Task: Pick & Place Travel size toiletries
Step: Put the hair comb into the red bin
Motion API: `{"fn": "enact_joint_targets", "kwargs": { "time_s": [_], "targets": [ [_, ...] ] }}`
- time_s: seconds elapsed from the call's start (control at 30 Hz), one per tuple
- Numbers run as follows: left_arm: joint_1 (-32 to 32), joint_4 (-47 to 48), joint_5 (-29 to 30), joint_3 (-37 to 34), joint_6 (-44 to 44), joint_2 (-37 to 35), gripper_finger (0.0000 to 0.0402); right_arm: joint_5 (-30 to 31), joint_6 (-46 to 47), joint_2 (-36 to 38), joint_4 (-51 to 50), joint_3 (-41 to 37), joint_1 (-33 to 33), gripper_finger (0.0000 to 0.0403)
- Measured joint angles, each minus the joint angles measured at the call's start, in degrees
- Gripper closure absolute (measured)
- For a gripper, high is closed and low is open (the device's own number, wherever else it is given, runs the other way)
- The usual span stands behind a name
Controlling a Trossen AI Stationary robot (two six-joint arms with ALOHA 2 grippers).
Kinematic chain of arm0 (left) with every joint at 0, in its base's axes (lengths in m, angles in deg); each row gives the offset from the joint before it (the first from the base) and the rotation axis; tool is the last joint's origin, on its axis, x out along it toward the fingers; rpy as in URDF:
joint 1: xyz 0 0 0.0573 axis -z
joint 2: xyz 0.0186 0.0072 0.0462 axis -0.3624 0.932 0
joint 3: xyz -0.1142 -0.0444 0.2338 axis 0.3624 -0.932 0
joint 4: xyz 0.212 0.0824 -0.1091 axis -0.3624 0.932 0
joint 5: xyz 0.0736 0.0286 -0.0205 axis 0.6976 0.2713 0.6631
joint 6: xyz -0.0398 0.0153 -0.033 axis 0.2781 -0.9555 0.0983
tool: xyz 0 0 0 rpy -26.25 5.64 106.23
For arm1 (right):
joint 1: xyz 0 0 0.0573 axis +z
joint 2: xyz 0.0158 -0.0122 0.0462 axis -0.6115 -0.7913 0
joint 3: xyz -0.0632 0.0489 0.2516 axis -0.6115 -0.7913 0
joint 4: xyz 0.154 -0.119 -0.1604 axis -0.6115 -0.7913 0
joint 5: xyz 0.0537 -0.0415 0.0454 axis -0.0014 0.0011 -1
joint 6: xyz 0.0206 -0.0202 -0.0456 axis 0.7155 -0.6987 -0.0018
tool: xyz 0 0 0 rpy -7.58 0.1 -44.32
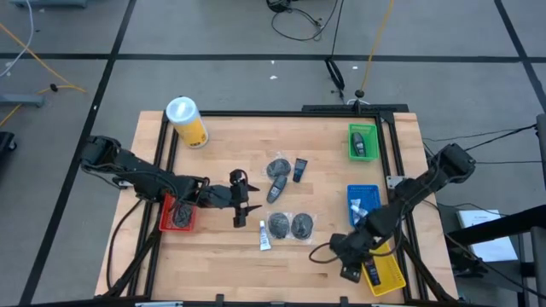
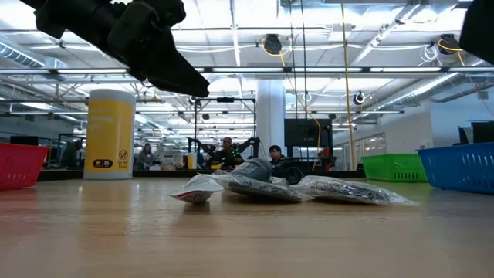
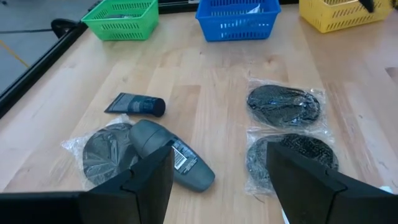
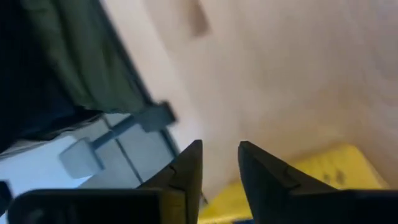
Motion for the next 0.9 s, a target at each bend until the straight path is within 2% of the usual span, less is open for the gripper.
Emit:
{"fn": "enact_joint_targets", "kwargs": {
  "time_s": [0.27, 0.53, 0.6, 0.67, 0.77, 0.83, 0.9],
  "targets": [
    [0.0, 0.3, 0.1, 0.0, -0.4, 0.0, 0.0153, 4.3, -0.7, 3.2, -11.9, 0.0, -0.7, 0.0342],
    [0.0, 1.0, 0.2, 0.0, -0.4, 0.0, 0.0153, 15.9, -6.2, 8.4, -20.2, 0.0, -1.5, 0.0355],
    [0.0, 1.0, 0.4, 0.0, -0.4, 0.0, 0.0153, 23.5, -10.1, 9.1, -17.0, 0.0, -1.4, 0.0356],
    [0.0, 0.9, 2.1, 0.0, -0.5, 0.0, 0.0153, 34.4, -16.8, 9.2, -11.0, -0.1, -1.4, 0.0356],
    [-0.6, 1.5, 5.9, 0.0, 1.8, 0.0, 0.0153, 49.3, -29.8, 8.5, 3.8, -3.0, -1.9, 0.0356],
    [-1.9, 2.9, 7.6, 0.0, 4.7, 0.0, 0.0153, 53.7, -39.1, 7.7, 15.0, -7.0, -3.8, 0.0356],
    [-4.0, 4.6, 7.7, 0.0, 8.2, 0.0, 0.0153, 54.2, -46.3, 6.8, 28.1, -11.7, -7.2, 0.0354]
  ]
}}
